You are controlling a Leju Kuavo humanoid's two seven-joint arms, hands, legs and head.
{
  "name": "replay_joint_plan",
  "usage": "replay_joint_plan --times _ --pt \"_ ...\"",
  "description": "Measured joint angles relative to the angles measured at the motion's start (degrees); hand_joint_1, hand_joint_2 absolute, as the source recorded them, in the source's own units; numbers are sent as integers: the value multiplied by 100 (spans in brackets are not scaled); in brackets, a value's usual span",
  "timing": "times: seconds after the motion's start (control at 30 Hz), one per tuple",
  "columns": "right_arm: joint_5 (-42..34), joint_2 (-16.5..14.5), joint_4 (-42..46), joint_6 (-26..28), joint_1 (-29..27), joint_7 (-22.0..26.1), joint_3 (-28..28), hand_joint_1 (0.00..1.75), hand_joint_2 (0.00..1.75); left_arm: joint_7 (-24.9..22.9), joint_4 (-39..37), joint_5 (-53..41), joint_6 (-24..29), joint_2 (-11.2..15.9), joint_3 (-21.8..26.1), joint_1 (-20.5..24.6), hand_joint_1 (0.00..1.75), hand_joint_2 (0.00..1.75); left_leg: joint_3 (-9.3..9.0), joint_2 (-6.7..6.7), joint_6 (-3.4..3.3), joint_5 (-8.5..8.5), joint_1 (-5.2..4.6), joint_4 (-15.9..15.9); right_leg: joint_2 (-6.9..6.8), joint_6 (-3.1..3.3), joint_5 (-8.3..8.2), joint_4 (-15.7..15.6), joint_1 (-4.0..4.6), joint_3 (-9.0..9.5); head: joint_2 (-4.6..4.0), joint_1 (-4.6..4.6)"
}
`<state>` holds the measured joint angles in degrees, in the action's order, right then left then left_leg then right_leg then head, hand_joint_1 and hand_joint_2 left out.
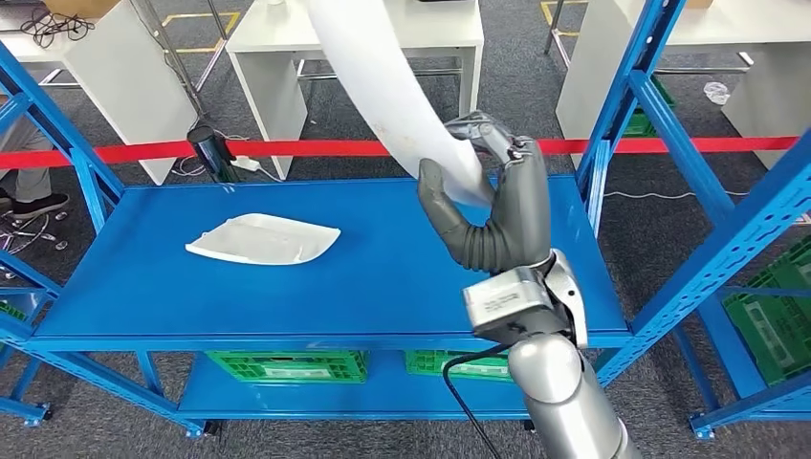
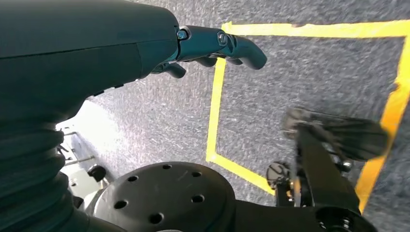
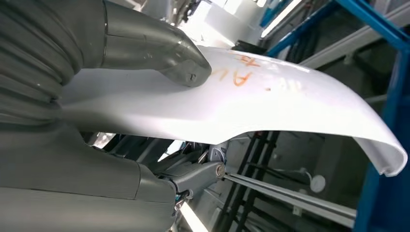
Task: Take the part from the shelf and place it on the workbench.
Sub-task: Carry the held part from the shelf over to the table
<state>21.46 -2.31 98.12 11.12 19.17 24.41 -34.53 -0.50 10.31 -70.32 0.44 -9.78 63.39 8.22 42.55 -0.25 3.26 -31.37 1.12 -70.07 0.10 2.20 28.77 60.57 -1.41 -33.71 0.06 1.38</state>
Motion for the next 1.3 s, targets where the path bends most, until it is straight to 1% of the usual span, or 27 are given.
replay_joint_plan --times 0.03,0.07,0.1,0.17,0.2,0.27,0.33,0.4,0.43,0.47,0.5,0.57,0.63,0.7,0.77,0.8,0.83,0.9,0.93,0.97,1.0,1.07,1.13,1.17,1.2,1.27,1.3 --pt "-40 -9 8 6 -5 28 23 175 175 1 -1 -1 0 -1 0 2 0 175 17 0 0 -95 0 -230 -1 -1 -48 3 9 -57 -1 0" --pt "-86 -23 20 13 -13 57 55 175 175 2 -1 -2 0 -1 0 8 0 175 -191 0 -21 -88 -2 -187 -1 -14 -133 7 18 -160 -1 0" --pt "-128 -42 46 22 -20 85 100 175 175 4 1 -3 0 1 0 24 0 175 -533 -3 -51 -88 -18 53 -2 -50 -241 6 29 -270 0 -4" --pt "-189 -69 90 49 -29 140 154 175 175 7 3 -5 0 2 0 56 0 175 -1214 -11 -134 78 -60 935 -5 -153 -414 -14 33 -392 1 -4" --pt "-284 -82 116 62 -40 212 182 175 175 7 3 -9 0 1 0 69 0 175 -1317 -13 -173 76 -83 1128 -8 -209 -473 -41 33 -396 1 -3" --pt "-716 -94 167 5 -79 469 254 175 175 3 1 -26 0 -5 0 74 0 175 -1256 8 -278 165 -72 1175 -5 -280 -455 -36 28 -422 1 4" --pt "-1354 -98 265 -223 -134 774 392 175 175 1 1 -48 0 -7 0 81 0 175 -1159 36 -382 298 -53 1208 0 -315 -71 285 25 -560 0 1" --pt "-1933 -101 399 -504 -216 1039 574 175 175 4 3 -62 0 -1 -1 83 0 175 -1010 44 -433 424 -68 1201 2 -327 476 971 33 -755 0 -2" --pt "-2169 -105 469 -640 -268 1134 674 175 175 7 3 -65 0 2 -1 80 0 175 -923 44 -441 487 -80 1193 2 -330 614 1290 39 -805 0 -3" --pt "-2373 -114 537 -780 -317 1195 774 175 175 10 2 -66 0 3 -1 76 0 175 -834 45 -444 547 -93 1182 2 -324 624 1476 48 -786 1 -4" --pt "-2556 -131 603 -924 -359 1220 871 175 175 15 1 -60 0 3 0 72 0 175 -748 46 -441 603 -105 1166 2 -306 519 1465 59 -668 1 -4" --pt "-2888 -190 729 -1203 -407 1215 1049 175 175 33 1 -28 0 3 0 73 0 175 -600 49 -426 700 -121 1122 0 -237 259 896 96 -152 1 -4" --pt "-3263 -269 834 -1490 -426 1204 1194 175 175 64 1 5 0 5 0 77 0 175 -513 51 -384 787 -139 1088 -7 -157 265 129 144 373 1 -4" --pt "-3666 -346 910 -1793 -449 1219 1331 175 175 100 2 38 0 16 0 77 0 175 -494 52 -316 881 -139 1104 -7 -102 328 -187 176 519 1 -10" --pt "-3976 -443 968 -2090 -496 1213 1495 175 175 125 2 86 0 45 0 63 0 175 -468 43 -243 925 -136 1131 -14 -40 214 -225 157 445 1 -15" --pt "-4073 -507 996 -2222 -527 1196 1581 175 175 130 1 104 0 57 0 53 0 175 -421 35 -208 810 -134 1063 -21 0 135 -254 137 394 1 -12" --pt "-4138 -575 1022 -2326 -562 1177 1671 175 175 134 1 115 0 71 0 40 0 175 -355 27 -171 589 -128 891 -27 31 49 -279 113 328 1 -7" --pt "-4196 -686 1062 -2427 -636 1152 1830 175 175 138 1 117 0 87 0 21 0 175 -205 23 -101 -9 -88 243 -28 56 -99 -289 93 168 1 2" --pt "-4208 -723 1073 -2445 -673 1149 1896 175 175 140 2 116 0 97 0 12 0 175 -163 23 -69 -191 -69 -108 -31 48 -168 -286 91 87 1 3" --pt "-4217 -751 1077 -2457 -705 1146 1951 175 175 143 2 116 0 109 0 6 0 175 -173 24 -44 -231 -52 -357 -36 34 -237 -280 87 3 1 3" --pt "-4221 -774 1081 -2468 -728 1145 1996 175 175 144 3 116 0 119 0 2 0 175 -264 25 -24 -143 -37 -433 -41 15 -306 -271 80 -83 1 2" --pt "-4226 -818 1089 -2511 -750 1142 2066 175 175 144 7 116 0 132 0 1 0 175 -732 24 2 138 -6 -2 -46 -40 -432 -236 58 -250 1 2" --pt "-4273 -877 1122 -2616 -761 1128 2132 175 175 134 10 116 0 137 0 11 0 175 -1345 6 -17 106 -11 814 -46 -116 -530 -190 49 -375 1 3" --pt "-4334 -909 1143 -2710 -768 1109 2175 175 175 125 11 115 0 137 0 12 0 175 -1517 -3 -57 29 -24 1099 -48 -156 -581 -178 52 -404 1 3" --pt "-4419 -936 1165 -2826 -780 1078 2231 175 175 116 12 114 0 139 0 8 0 175 -1576 -11 -116 -26 -50 1238 -51 -199 -634 -185 50 -418 1 2" --pt "-4615 -978 1192 -3096 -824 994 2366 175 175 107 13 115 0 144 0 -25 0 175 -1482 7 -260 40 -67 1263 -51 -281 -700 -203 31 -432 1 1" --pt "-4694 -997 1199 -3219 -853 952 2439 175 175 110 14 120 0 148 0 -44 0 175 -1429 23 -327 98 -69 1265 -45 -313 -603 -145 21 -467 1 -3"
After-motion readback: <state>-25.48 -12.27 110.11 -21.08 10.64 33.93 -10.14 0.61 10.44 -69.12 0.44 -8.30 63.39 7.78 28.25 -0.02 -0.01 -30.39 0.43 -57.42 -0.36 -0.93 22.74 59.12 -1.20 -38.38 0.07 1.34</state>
